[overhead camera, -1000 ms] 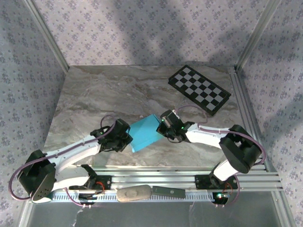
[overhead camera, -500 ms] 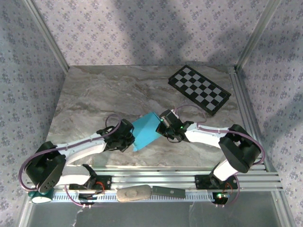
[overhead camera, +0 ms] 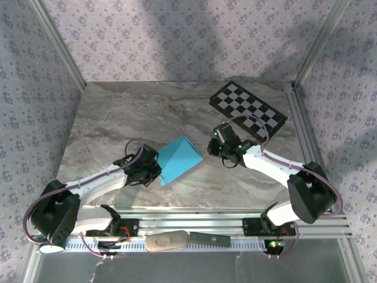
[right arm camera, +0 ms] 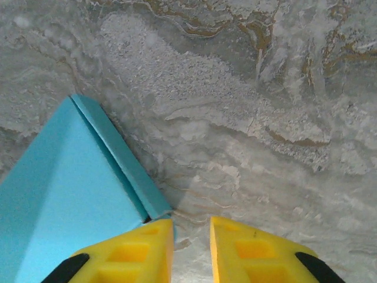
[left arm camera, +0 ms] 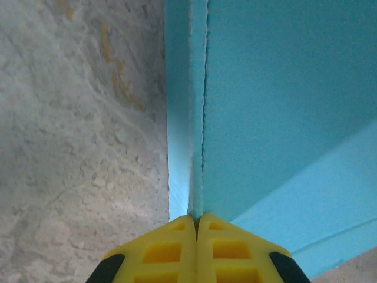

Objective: Fold the paper box

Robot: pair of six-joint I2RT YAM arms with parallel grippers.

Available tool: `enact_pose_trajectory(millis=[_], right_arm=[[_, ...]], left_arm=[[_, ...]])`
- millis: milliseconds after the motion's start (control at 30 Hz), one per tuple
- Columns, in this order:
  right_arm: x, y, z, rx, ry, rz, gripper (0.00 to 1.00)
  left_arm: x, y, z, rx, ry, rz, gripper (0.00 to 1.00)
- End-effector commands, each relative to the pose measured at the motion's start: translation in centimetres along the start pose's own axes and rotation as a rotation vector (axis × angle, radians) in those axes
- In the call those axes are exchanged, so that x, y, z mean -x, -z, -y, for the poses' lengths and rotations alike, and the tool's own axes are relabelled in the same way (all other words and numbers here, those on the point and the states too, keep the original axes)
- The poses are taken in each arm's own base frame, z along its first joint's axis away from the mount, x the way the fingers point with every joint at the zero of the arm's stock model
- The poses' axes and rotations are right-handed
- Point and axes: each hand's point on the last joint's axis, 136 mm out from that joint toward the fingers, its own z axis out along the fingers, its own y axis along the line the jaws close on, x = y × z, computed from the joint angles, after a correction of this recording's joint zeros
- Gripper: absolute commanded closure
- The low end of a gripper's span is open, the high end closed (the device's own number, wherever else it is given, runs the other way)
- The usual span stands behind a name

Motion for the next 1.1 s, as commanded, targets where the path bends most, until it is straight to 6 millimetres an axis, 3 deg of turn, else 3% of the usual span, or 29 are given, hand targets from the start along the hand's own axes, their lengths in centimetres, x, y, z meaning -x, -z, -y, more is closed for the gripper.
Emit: enact_pose_trajectory(millis=[0, 167, 300, 567, 767, 867, 933, 1000, 1067], right_arm=[[-1.1, -1.1, -0.3, 0.026, 0.142, -0.094, 0.74], [-1.2, -2.7, -2.3, 0.112, 0.178, -0.133, 0.68], [-1.0, -3.6, -2.7, 0.098, 0.211, -0.162, 0.68], [-0.7, -4.2, -1.9, 0.057, 0.244, -0.185, 0.67], [-0.1, -3.2, -1.2, 0.096, 0.191, -0.184, 0.62], [0.7, -2.0, -0.9, 0.123, 0.132, -0.157, 0.55], [1.3, -1.2, -1.1, 0.161, 0.074, -0.142, 0.43], [1.5, -0.4, -1.6, 0.217, -0.037, -0.142, 0.34], [1.3, 0.4, -2.3, 0.273, -0.154, -0.149, 0.30]], left_arm=[[-0.6, -0.6, -1.9, 0.062, -0.067, -0.093, 1.00], [-0.2, -0.3, -1.8, 0.056, -0.074, -0.136, 1.00], [0.5, 0.5, -1.8, 0.039, -0.064, -0.141, 1.00], [1.1, 1.8, -0.9, -0.018, -0.028, -0.195, 1.00], [1.5, 3.6, 1.7, -0.122, -0.003, -0.251, 1.00], [1.7, 4.7, 3.2, -0.178, 0.010, -0.268, 1.00], [1.9, 5.2, 4.0, -0.202, 0.016, -0.271, 1.00], [2.0, 5.5, 4.4, -0.212, 0.022, -0.276, 1.00], [2.1, 5.5, 4.6, -0.222, 0.034, -0.281, 1.00]])
